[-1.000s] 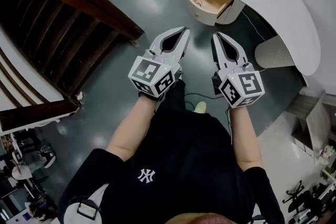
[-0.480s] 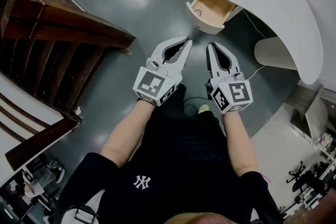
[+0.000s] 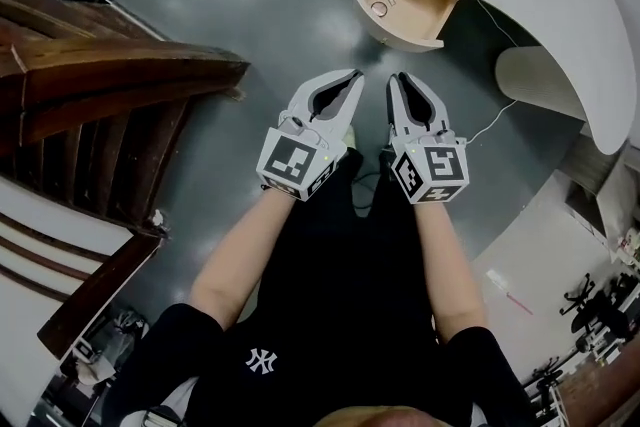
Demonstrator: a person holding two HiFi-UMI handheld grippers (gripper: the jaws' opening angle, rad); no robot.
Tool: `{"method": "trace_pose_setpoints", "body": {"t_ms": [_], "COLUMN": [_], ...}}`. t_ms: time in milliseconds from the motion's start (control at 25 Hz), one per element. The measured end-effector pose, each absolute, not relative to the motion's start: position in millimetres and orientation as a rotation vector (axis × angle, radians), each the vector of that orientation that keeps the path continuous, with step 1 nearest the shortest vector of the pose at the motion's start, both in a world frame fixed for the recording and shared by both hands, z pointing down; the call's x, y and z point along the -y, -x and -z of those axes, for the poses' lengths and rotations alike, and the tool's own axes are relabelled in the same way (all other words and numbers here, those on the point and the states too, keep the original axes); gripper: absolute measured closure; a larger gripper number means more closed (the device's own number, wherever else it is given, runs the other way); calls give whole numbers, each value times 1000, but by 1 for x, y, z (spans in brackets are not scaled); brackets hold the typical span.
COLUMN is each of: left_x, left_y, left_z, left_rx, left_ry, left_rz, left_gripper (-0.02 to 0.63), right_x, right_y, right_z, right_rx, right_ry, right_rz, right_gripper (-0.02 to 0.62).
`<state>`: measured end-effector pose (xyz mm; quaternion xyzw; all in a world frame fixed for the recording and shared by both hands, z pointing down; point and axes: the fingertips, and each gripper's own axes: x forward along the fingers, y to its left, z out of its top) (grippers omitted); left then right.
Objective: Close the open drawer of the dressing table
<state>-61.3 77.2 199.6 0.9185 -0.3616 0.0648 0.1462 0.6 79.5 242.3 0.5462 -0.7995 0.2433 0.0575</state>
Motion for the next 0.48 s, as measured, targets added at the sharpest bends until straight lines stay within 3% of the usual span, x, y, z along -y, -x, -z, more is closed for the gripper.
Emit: {"method": "trace_pose_setpoints", "body": {"t_ms": [480], "left_x": [-32], "left_y": [47], "left_z": [-332], "left_rx": [981], "left_ry": [-2610], "left_rz": [-251], "left_gripper": [595], "right_x": [-44], "right_y": [-11], "right_z": [-412], "right_rx": [2225], "right_ry": [-1726], "right_rz": [-887], "right_gripper": [532]}}
